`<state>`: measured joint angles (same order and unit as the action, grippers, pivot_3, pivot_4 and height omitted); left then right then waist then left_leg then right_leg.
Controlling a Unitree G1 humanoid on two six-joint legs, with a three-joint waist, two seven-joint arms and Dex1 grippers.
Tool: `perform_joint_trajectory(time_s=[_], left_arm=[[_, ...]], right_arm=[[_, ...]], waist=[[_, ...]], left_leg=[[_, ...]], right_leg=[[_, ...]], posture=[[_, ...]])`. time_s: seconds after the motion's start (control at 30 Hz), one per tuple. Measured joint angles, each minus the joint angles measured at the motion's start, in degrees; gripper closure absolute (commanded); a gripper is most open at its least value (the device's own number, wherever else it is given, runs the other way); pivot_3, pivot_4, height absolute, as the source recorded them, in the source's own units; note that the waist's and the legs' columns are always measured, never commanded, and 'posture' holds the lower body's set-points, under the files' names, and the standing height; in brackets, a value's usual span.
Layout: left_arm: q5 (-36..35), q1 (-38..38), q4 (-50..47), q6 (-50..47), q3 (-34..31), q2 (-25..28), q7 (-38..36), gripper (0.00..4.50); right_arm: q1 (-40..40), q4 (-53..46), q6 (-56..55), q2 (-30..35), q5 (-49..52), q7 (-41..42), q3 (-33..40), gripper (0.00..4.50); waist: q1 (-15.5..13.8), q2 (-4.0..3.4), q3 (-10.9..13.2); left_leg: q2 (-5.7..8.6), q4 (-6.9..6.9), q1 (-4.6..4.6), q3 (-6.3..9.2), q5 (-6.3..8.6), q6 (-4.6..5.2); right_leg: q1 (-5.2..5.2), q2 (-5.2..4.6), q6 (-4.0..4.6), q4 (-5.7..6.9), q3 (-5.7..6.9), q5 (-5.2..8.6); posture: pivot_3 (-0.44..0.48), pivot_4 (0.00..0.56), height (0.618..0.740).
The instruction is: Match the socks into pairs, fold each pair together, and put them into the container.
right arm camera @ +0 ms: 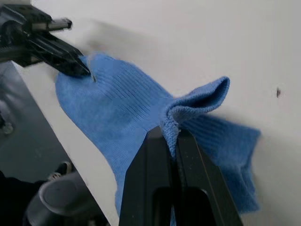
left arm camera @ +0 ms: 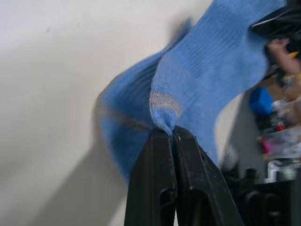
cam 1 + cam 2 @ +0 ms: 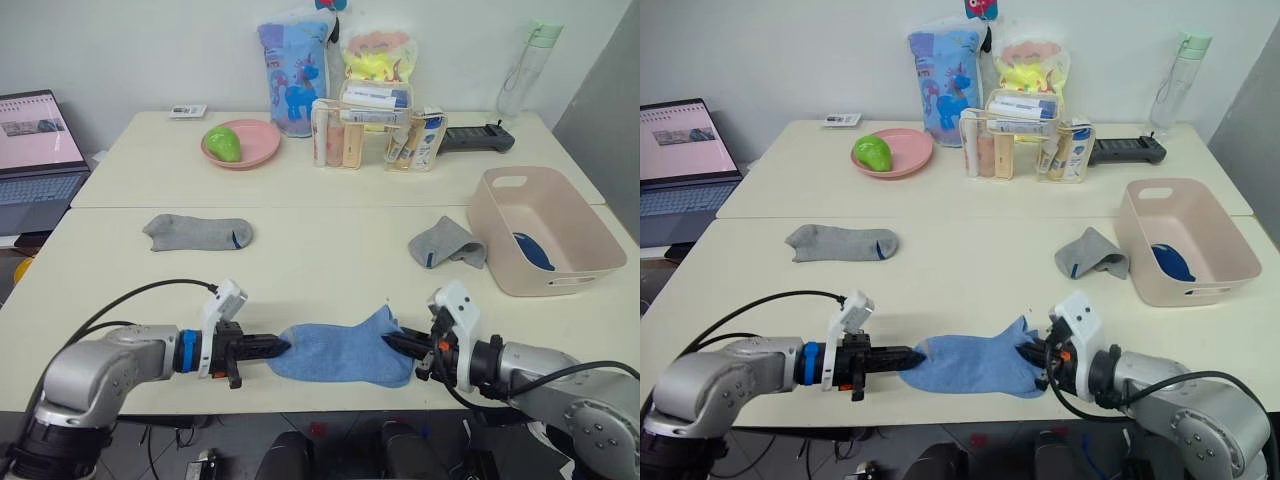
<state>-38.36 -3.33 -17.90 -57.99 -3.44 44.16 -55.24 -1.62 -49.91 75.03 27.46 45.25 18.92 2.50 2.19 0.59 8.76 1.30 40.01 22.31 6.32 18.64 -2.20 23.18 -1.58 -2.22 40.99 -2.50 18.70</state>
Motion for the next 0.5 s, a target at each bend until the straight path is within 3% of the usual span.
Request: perform_joint_trajectory(time_s=[0.3, 0.5], left_arm=[[1.44, 0.92, 0.67, 5.42, 0.89, -0.55, 0.45, 4.5], [-0.66, 0.5, 0.59, 5.68, 0.32, 0.09, -1.58, 4.5]], right_arm=[[3.0, 2.62, -7.71, 4.77, -5.83, 1.16, -4.93, 4.46], [3.54, 2.43, -8.81, 4.78, -3.47, 2.49, -2.95, 4.46]], waist=[[-0.28, 0.01, 0.0], [-0.28, 0.02, 0.0]], left_leg=[[0.02, -0.01, 0.02, -0.04, 0.01, 0.01], [0.01, -0.01, 0.02, -0.02, 0.01, 0.02]], right_leg=[[-0.01, -0.01, 0.0, -0.03, 0.03, 0.0], [-0.02, -0.01, 0.0, -0.03, 0.03, 0.0]], posture=[[0.0, 0.15, 0.703], [0.0, 0.15, 0.703]])
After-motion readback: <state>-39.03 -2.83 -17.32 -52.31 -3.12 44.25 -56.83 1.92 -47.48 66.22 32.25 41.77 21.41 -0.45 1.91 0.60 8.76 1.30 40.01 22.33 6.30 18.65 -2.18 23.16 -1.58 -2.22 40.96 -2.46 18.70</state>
